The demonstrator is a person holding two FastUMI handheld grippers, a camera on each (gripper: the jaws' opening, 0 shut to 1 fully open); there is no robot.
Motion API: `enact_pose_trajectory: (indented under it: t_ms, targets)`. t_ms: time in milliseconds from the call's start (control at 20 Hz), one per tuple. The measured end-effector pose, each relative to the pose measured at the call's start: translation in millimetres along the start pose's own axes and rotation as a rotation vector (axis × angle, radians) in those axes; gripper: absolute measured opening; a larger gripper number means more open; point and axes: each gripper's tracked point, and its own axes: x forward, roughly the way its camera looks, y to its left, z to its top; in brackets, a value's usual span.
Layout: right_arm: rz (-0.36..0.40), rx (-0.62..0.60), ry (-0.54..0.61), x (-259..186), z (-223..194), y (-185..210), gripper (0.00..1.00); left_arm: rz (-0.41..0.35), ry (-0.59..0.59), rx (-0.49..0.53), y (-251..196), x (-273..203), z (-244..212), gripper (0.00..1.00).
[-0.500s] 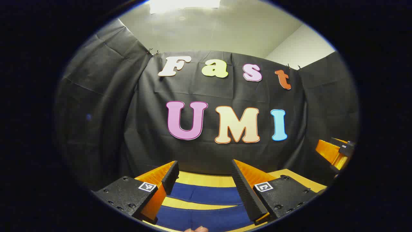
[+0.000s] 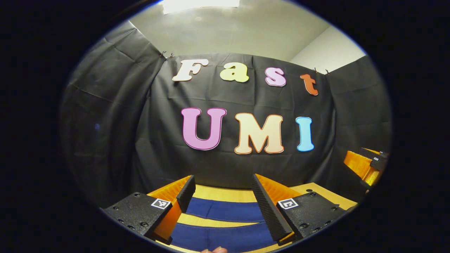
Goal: Grasp the waist and the cuffs of the jeans and fold them to make the two legs overlap; first hold the waist and fold one-third of the jeans toward the cuffs, then hold the cuffs and fold the remaining one-third in the same direction to finish folding.
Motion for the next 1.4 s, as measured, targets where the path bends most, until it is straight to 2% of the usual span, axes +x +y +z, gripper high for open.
enact_pose_trajectory:
  t_ms: [200, 250, 300, 350, 450, 550, 600, 650, 700, 750, 800, 850, 900, 1000, 1100, 1200, 1250, 1400]
  targets:
    - [0.003, 0.000, 0.001, -0.5, -1.7, 3.7, 0.94, 0.005, 0.001, -0.002, 5.6, -0.7, -0.8, 0.93]
    - [0.005, 0.000, 0.000, -0.5, -1.4, 5.1, 0.97, 0.002, 0.003, -0.004, 6.5, -0.4, -1.9, 0.93]
    - [0.007, 0.002, 0.004, -1.2, -3.9, 5.7, 0.94, -0.002, 0.010, -0.004, 8.9, 0.1, -5.0, 0.93]
    - [0.010, 0.003, 0.008, -0.8, -6.0, 8.1, 0.98, -0.012, 0.028, 0.008, 10.7, -1.0, -11.5, 0.93]
    - [0.009, 0.000, 0.016, 1.0, -10.3, 8.7, 0.94, -0.034, 0.073, 0.097, 27.4, -4.1, -28.8, 0.94]
    - [0.004, 0.000, 0.025, 0.4, -16.4, 9.6, 0.98, -0.025, 0.121, 0.208, 59.6, -10.7, -46.0, 0.96]
    - [-0.002, -0.002, 0.032, 0.3, -21.4, 8.8, 0.95, -0.017, 0.152, 0.244, 76.0, -13.1, -56.1, 1.00]
    - [-0.010, -0.005, 0.040, 0.2, -27.0, 9.0, 0.95, -0.011, 0.187, 0.271, 90.2, -16.4, -67.0, 1.00]
    - [-0.015, -0.007, 0.052, 0.4, -33.2, 9.9, 0.98, -0.005, 0.223, 0.292, 103.6, -20.0, -78.7, 0.95]
    - [-0.018, -0.009, 0.064, 0.9, -38.8, 11.8, 0.98, 0.002, 0.256, 0.321, 117.6, -24.6, -91.4, 0.95]
    - [-0.019, -0.015, 0.073, 0.6, -43.6, 13.8, 0.95, 0.004, 0.290, 0.355, 130.3, -28.0, -103.0, 1.00]
    - [-0.024, -0.024, 0.078, 0.0, -47.1, 15.2, 1.00, -0.004, 0.322, 0.396, 140.2, -32.2, -115.4, 1.00]
    - [-0.029, -0.032, 0.083, -0.6, -50.9, 15.7, 1.00, -0.018, 0.356, 0.443, 148.4, -36.0, -127.8, 0.95]
    - [-0.036, -0.045, 0.094, -1.0, -58.9, 18.6, 1.00, -0.057, 0.417, 0.530, 161.1, -42.4, -154.2, 0.96]
    - [-0.040, -0.055, 0.110, -1.1, -66.1, 22.4, 0.95, -0.118, 0.492, 0.614, 167.3, -54.2, -181.2, 0.95]
    - [-0.037, -0.066, 0.122, -2.1, -72.3, 26.2, 0.98, -0.189, 0.546, 0.718, 170.5, -59.5, -206.2, 0.95]
    - [-0.036, -0.076, 0.127, -2.7, -74.1, 27.2, 0.95, -0.225, 0.571, 0.772, 172.1, -65.2, -216.6, 0.95]
    - [-0.035, -0.100, 0.144, -5.3, -81.7, 27.2, 1.00, -0.320, 0.662, 0.906, 178.7, -79.2, -253.2, 0.95]
